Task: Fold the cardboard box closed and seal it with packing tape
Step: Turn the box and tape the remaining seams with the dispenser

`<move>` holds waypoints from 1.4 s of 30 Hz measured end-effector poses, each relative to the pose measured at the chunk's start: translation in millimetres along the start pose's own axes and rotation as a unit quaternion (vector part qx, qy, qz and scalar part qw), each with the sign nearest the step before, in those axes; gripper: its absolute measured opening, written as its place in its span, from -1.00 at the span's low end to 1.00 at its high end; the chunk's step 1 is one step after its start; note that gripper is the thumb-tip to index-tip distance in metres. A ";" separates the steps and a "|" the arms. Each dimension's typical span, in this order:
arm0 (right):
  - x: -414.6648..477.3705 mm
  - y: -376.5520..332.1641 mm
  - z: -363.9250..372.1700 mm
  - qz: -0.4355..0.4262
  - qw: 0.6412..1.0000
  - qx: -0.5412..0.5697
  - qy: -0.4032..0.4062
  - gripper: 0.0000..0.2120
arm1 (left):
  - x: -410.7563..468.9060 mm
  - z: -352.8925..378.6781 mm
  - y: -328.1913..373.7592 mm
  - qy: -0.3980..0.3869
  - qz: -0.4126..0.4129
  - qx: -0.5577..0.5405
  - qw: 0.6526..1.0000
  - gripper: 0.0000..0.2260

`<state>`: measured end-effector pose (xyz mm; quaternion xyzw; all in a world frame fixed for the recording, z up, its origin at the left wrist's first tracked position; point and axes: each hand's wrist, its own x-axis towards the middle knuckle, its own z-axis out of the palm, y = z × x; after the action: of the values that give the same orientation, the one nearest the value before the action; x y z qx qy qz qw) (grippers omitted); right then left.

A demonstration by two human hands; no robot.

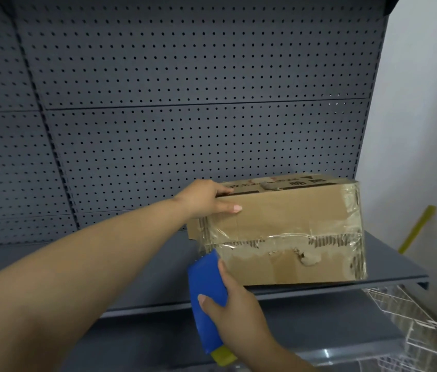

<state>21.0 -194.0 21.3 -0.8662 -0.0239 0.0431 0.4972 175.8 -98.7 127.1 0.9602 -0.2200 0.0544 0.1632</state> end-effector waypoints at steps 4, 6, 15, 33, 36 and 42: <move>-1.4 4.8 3.3 0.006 1.000 0.023 -0.001 -0.30 | -2.6 5.1 -1.5 -0.021 0.021 -0.003 1.000 -0.39; -0.6 5.3 8.0 0.010 1.000 0.027 -0.006 -0.29 | -4.7 6.8 -7.2 -0.027 0.024 0.041 0.999 -0.40; 2.0 12.2 22.1 0.005 0.999 0.048 -0.012 -0.30 | -31.0 -6.6 -36.2 -0.010 0.195 0.185 0.963 -0.55; -1.5 18.8 44.2 0.031 0.995 0.095 0.028 -0.30 | -46.0 13.9 -51.0 0.035 0.146 0.092 0.984 -0.52; -1.8 20.4 49.9 0.038 0.994 0.094 0.044 -0.29 | -46.7 11.1 -44.0 0.029 0.130 0.070 0.989 -0.57; -10.0 17.6 59.9 0.061 0.993 0.086 0.046 -0.30 | -33.5 10.9 -22.3 -0.049 -0.081 -0.186 0.978 -0.54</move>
<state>5.1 -152.3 -23.5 -0.8214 0.0559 0.0351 0.5666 155.9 -69.9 104.4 0.9294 -0.1553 -0.0480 0.3314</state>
